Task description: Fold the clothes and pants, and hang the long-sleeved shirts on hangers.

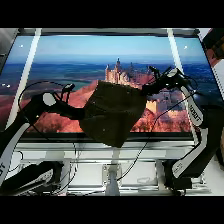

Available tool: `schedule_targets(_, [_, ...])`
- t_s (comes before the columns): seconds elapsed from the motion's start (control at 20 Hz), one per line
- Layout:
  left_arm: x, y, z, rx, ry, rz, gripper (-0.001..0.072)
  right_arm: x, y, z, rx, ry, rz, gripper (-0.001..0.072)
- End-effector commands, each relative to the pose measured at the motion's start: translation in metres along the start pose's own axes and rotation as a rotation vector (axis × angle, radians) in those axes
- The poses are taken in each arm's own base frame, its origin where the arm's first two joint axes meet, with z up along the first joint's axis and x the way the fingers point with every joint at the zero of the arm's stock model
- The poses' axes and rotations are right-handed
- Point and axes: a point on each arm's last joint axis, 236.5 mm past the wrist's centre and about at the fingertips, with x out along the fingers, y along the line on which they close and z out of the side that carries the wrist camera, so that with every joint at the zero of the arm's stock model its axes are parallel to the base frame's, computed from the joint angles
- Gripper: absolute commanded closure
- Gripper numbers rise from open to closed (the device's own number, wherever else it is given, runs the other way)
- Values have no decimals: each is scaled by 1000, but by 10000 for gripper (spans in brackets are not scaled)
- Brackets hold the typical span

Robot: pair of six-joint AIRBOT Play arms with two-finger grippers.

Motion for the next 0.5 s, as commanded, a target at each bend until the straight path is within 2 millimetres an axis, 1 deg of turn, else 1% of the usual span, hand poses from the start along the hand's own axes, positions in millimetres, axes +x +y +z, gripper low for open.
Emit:
schedule_targets(0.0, [1, -10, 26, -45, -104, -48, 648, -9, 17, 36, -91, -98, -17, 689])
schedule_targets(0.05, [-3, -14, 40, -64, -163, -67, 648, -22, 19, 58, -115, -163, -39, 689])
schedule_targets(0.1, [-7, -20, 52, -87, -216, -92, 649, -40, 22, 84, -139, -245, -65, 689])
schedule_targets(0.15, [-11, -25, 59, -105, -250, -114, 648, -61, 25, 112, -152, -335, -97, 689])
schedule_targets(0.25, [-14, -29, 67, -109, -286, -123, 649, -109, 35, 164, -171, -529, -148, 689])
schedule_targets(0.3, [-12, -29, 70, -117, -305, -118, 649, -134, 41, 186, -173, -623, -167, 690])
schedule_targets(0.35, [-7, -27, 72, -151, -320, -115, 649, -153, 46, 202, -171, -699, -179, 689])
schedule_targets(0.4, [4, -26, 68, -189, -310, -111, 649, -170, 49, 214, -160, -764, -188, 690])
schedule_targets(0.45, [16, -26, 63, -224, -296, -107, 649, -178, 49, 221, -144, -801, -190, 689])
